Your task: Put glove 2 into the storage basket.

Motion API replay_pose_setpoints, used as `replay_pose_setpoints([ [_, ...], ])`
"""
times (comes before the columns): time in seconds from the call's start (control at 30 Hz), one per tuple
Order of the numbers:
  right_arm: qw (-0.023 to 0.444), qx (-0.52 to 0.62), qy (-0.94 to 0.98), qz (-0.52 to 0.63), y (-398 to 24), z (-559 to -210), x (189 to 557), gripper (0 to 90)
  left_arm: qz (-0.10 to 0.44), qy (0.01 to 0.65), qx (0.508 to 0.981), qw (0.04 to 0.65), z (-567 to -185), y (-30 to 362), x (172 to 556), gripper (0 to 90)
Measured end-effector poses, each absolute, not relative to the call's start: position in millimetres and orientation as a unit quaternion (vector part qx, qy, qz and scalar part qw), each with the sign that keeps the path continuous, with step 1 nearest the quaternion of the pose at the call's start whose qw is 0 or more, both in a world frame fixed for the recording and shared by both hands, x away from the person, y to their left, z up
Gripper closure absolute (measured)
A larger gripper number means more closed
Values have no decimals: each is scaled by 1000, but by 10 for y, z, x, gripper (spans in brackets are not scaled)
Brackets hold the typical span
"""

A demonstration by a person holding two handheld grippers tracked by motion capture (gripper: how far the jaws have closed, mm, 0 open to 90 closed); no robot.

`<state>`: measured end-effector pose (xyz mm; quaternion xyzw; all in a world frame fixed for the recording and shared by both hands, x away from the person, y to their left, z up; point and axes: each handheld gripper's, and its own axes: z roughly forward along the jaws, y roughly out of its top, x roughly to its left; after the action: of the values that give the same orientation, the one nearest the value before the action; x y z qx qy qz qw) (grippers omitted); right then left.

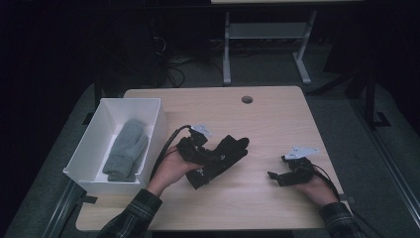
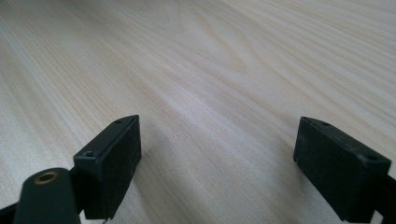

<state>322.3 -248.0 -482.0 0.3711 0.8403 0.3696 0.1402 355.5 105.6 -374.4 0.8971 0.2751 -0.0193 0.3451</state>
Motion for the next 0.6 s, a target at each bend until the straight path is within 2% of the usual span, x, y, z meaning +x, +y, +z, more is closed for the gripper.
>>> replay_pose_setpoints([
  [0.6, 138, 372, 840, 369, -2474, -4818, 3220, 144, 24, 303, 891, 337, -3016, 1436, 3738, 639],
])
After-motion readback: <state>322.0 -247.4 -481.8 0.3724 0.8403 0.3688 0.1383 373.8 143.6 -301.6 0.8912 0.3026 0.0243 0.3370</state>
